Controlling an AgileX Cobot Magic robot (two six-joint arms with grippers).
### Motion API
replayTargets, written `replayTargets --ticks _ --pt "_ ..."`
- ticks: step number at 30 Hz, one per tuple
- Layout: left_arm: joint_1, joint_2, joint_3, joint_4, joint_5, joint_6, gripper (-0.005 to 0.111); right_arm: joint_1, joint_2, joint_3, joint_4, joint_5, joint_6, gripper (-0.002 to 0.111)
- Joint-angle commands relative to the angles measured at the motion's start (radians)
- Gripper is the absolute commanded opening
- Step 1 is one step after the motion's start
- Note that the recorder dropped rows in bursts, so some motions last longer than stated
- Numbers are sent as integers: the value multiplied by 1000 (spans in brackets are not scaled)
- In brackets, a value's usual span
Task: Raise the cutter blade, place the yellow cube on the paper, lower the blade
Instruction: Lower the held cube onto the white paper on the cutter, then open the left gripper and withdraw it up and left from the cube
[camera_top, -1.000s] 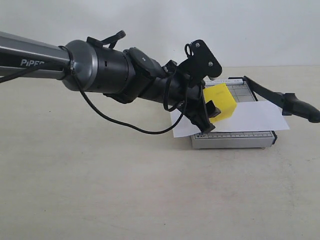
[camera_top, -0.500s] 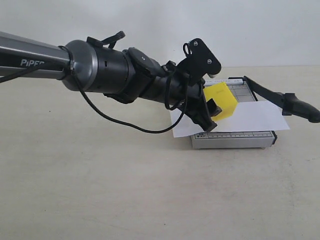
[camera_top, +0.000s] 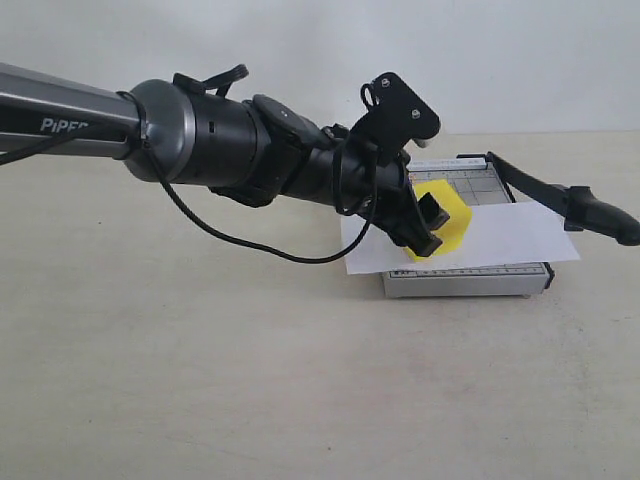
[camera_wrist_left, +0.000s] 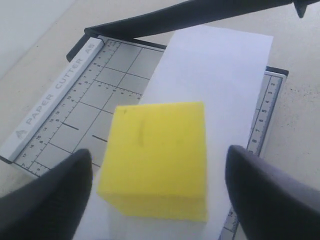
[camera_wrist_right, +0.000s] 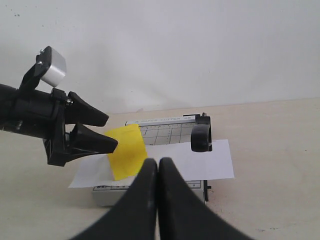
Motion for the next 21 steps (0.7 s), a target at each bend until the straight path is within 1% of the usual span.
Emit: replayTargets --ticks 1,4,9,15,18,21 --pt "-4 -5 -8 -55 -10 1 83 2 -3 -1 -7 -6 -1 0" --pt "-4 -5 -8 -56 -22 1 88 2 -3 -1 -7 -6 -1 0" --pt "-4 -19 -8 -76 -17 1 88 2 -3 -1 -7 -6 -1 0" --pt "-4 -78 -8 -77 -15 1 88 2 -3 -1 -7 -6 -1 0" --pt "-4 -115 -8 -77 0 1 82 2 -3 -1 -7 -6 -1 0" --pt "-4 -147 -8 -77 8 1 71 2 -3 -1 -7 -6 -1 0"
